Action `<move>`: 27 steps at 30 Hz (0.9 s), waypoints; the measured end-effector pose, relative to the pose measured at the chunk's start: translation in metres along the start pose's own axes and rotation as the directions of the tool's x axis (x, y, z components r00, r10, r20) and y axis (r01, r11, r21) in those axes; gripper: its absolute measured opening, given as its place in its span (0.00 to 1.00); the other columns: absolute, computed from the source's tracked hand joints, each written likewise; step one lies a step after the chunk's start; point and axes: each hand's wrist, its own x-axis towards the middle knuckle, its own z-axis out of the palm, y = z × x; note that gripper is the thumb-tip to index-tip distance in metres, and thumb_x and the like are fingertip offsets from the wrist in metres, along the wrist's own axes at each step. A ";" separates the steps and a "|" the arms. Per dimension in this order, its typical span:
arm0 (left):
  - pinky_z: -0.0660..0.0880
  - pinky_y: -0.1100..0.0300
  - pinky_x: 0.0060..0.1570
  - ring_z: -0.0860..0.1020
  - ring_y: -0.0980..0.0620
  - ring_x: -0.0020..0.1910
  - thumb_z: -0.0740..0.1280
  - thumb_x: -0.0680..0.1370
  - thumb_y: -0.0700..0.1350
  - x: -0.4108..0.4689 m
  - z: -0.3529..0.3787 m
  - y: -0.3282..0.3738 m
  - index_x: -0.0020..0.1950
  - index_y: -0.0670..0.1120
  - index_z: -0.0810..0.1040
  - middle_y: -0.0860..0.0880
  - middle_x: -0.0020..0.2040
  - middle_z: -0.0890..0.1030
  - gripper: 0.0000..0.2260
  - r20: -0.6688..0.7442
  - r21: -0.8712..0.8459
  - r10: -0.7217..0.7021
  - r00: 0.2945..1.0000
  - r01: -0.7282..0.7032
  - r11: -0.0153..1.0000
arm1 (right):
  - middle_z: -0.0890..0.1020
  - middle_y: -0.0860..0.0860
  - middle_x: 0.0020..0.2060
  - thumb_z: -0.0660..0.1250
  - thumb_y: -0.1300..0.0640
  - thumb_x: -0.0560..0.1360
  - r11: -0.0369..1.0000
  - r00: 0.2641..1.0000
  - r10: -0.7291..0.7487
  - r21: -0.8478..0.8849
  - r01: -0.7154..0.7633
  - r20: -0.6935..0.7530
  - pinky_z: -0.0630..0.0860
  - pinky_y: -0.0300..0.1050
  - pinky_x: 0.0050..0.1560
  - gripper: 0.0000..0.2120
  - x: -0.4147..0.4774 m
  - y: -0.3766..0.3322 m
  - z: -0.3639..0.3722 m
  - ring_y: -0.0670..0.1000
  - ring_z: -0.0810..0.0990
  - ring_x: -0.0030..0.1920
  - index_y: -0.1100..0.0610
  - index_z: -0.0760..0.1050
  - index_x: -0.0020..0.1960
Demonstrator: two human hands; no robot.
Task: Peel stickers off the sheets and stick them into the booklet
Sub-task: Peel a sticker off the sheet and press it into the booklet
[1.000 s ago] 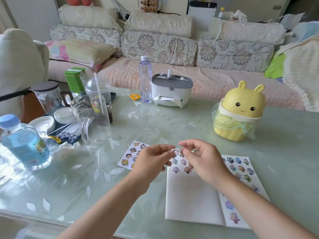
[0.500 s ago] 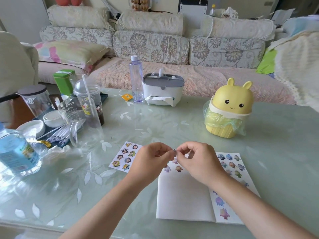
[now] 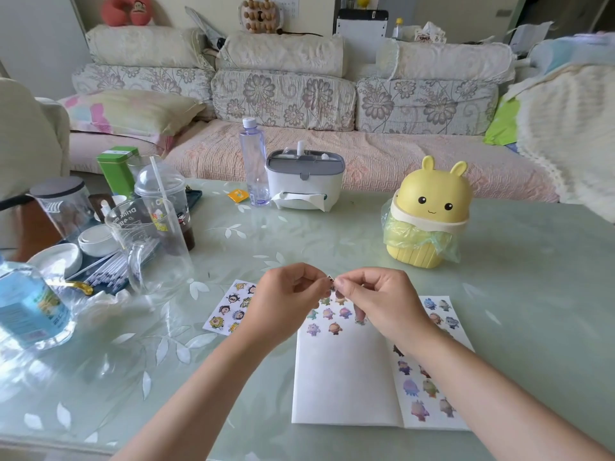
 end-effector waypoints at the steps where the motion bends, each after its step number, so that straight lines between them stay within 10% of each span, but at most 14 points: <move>1: 0.79 0.57 0.44 0.82 0.53 0.37 0.70 0.77 0.43 0.000 0.000 0.001 0.41 0.48 0.83 0.53 0.36 0.85 0.05 0.012 -0.003 0.004 1.000 -0.004 1.000 | 0.81 0.50 0.29 0.75 0.58 0.74 1.000 1.000 0.011 0.015 -0.011 0.016 0.73 0.37 0.30 0.04 -0.001 0.000 -0.002 0.46 0.72 0.25 0.52 0.86 0.41; 27: 0.73 0.65 0.34 0.76 0.54 0.31 0.69 0.78 0.41 0.001 0.013 0.021 0.42 0.42 0.82 0.50 0.35 0.84 0.07 0.122 -0.108 -0.039 0.992 0.053 0.993 | 0.83 0.54 0.36 0.70 0.58 0.78 0.992 0.986 0.088 0.076 -0.100 0.142 0.64 0.39 0.26 0.06 -0.007 -0.005 -0.031 0.53 0.74 0.31 0.56 0.86 0.47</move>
